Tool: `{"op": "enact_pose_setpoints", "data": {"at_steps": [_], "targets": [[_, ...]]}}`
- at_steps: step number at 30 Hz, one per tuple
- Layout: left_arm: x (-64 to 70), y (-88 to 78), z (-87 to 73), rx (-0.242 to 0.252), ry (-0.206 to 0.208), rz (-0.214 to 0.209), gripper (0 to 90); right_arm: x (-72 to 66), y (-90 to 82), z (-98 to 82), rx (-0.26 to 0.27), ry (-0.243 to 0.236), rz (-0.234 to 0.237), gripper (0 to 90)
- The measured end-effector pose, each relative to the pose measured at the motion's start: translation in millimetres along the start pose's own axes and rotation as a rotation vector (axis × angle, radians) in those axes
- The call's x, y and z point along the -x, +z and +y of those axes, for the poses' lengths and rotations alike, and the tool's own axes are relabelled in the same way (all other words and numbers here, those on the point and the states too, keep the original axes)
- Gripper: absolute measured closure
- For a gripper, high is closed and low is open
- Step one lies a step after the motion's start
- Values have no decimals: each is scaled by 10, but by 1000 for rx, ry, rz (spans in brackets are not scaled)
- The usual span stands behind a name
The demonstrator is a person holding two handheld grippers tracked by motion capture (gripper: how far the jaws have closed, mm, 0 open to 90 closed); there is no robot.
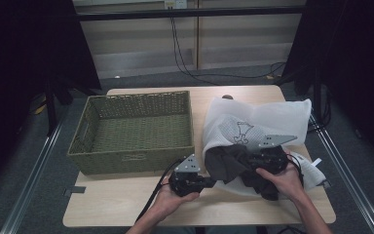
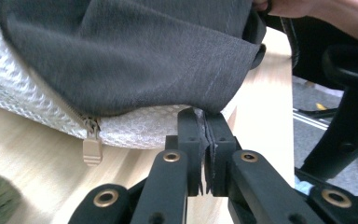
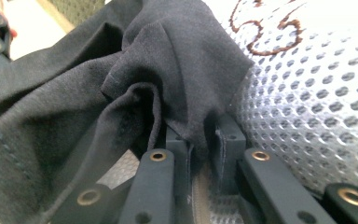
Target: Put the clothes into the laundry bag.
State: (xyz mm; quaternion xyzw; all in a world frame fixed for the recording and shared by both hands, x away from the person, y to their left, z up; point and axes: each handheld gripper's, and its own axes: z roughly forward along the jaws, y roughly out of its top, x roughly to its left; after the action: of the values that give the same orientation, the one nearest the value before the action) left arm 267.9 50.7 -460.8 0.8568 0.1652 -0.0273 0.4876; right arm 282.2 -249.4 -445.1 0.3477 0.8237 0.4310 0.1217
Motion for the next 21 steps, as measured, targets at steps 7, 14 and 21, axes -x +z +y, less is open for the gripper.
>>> {"op": "enact_pose_setpoints", "data": {"at_steps": [7, 14, 21], "targets": [[54, -69, 9, -5, 36, -7, 876, 115, 51, 70, 14, -13, -71, 795], [-1, -184, -51, -10, 35, -4, 877, 306, 58, 149, 16, -56, -230, 794], [-103, -158, -139, -17, -9, 10, 860, 345, 51, 79, 39, -1, -128, 663]]}}
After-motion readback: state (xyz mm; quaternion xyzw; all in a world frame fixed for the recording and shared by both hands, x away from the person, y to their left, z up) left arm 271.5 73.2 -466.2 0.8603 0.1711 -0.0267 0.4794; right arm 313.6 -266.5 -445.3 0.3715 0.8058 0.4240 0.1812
